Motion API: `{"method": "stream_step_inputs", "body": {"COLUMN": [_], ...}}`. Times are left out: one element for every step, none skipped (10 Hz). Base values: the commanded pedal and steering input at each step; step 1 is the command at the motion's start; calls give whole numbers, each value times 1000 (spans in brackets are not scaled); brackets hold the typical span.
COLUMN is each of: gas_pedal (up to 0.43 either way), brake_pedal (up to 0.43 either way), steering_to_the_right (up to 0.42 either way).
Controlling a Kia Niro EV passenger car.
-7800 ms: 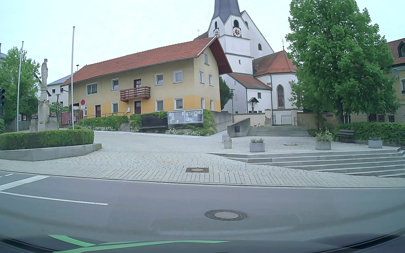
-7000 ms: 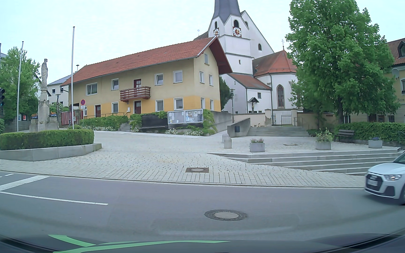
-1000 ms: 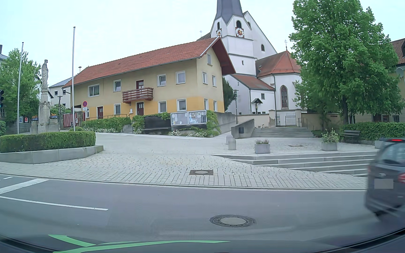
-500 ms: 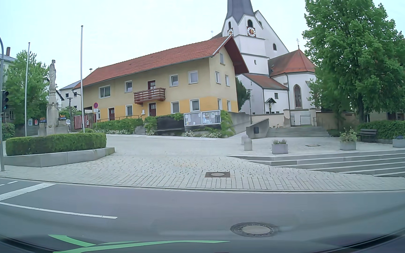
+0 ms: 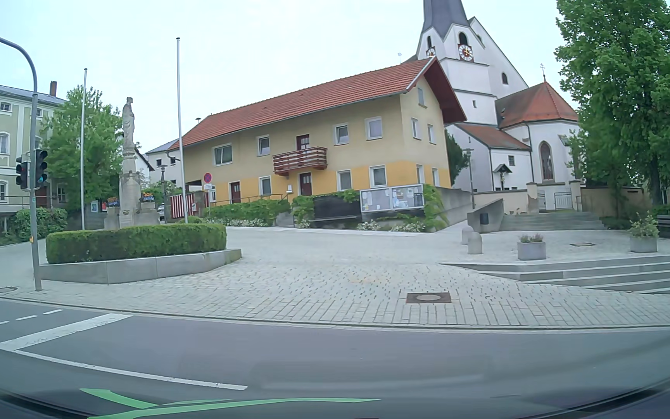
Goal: Follow the waypoints while adhering to traffic rules and regulations
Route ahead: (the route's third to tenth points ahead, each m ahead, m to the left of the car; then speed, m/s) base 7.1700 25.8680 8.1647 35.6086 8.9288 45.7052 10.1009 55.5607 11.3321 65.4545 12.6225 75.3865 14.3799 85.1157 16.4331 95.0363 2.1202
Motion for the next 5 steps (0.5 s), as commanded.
{"method": "stream_step_inputs", "body": {"gas_pedal": [150,157,169,169,169], "brake_pedal": [0,0,0,0,0], "steering_to_the_right": [-646,-645,-645,-645,-645]}}
